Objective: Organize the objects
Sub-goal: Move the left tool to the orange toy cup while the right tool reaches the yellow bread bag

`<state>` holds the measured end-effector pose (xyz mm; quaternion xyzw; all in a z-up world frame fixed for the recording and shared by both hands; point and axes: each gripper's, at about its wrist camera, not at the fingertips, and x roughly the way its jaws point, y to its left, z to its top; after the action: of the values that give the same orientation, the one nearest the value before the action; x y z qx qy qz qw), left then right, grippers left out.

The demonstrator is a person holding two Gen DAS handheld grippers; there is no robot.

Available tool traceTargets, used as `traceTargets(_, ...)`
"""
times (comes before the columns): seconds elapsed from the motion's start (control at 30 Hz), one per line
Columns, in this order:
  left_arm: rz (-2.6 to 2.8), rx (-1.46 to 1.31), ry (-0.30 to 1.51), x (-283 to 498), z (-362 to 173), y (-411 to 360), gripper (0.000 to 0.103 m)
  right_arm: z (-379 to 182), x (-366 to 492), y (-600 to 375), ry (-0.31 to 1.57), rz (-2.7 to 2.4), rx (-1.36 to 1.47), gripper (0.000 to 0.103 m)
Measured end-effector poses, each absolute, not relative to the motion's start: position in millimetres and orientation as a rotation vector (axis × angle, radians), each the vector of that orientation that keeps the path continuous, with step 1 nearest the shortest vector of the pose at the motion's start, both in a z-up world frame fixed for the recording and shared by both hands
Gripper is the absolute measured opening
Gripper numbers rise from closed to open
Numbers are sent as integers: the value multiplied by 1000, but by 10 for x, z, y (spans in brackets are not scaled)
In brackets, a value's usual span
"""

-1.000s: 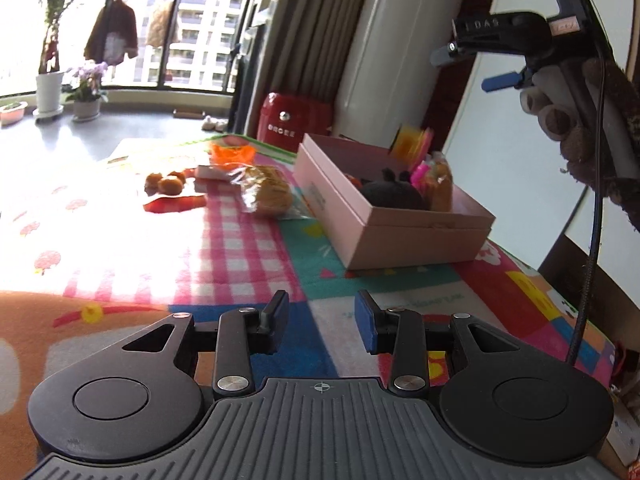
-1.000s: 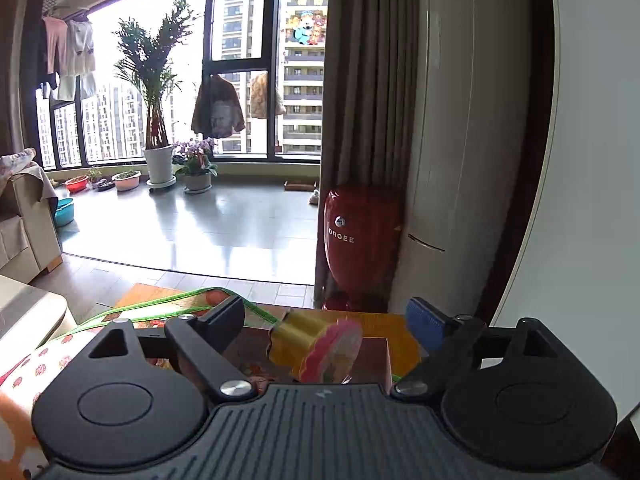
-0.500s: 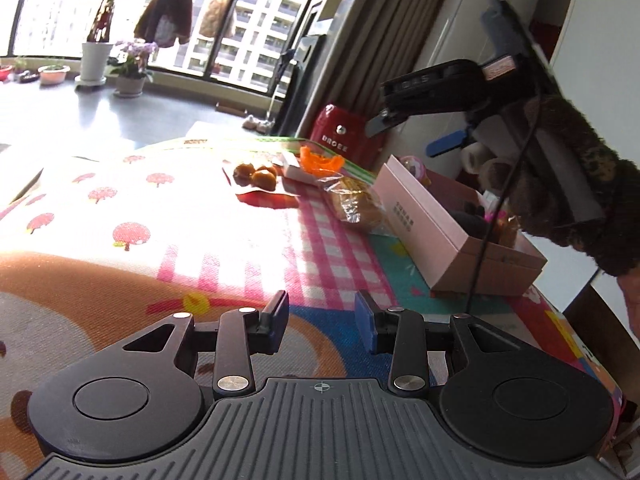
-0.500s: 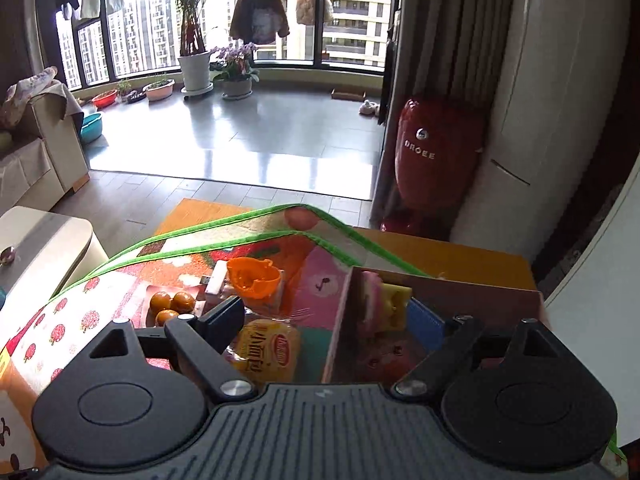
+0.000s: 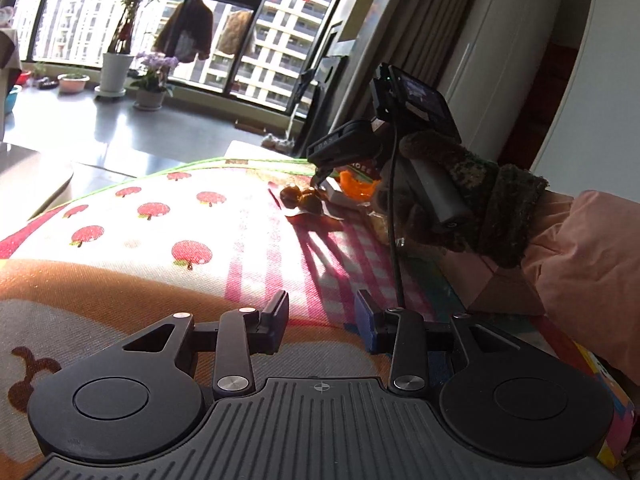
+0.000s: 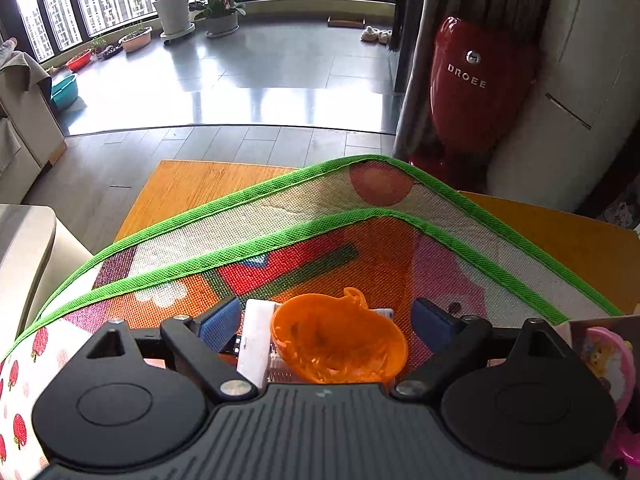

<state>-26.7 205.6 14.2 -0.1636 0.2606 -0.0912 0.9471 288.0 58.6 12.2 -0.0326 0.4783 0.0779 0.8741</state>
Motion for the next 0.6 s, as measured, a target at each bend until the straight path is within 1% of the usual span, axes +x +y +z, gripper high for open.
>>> traceTargets(0.07, -181, -336, 540, -257, 125, 2061, 39, 119, 2828, 625, 989, 180, -82, 77)
traceTargets(0.23, -195, -326, 554, -265, 112, 2034, 39, 209, 2461, 657, 1032, 294, -142, 77)
traceTargets(0.43, -253, -273, 605, -330, 74, 1947, 39, 296, 1431, 641, 1112, 536, -323, 77)
traceTargets(0.5, -279, -268, 609, -362, 70, 1923, 39, 343, 1093, 612, 1155, 634, -385, 78)
traceTargets(0.6, -295, -251, 617, -396, 73, 1850, 39, 518, 816, 564, 1133, 683, -385, 86)
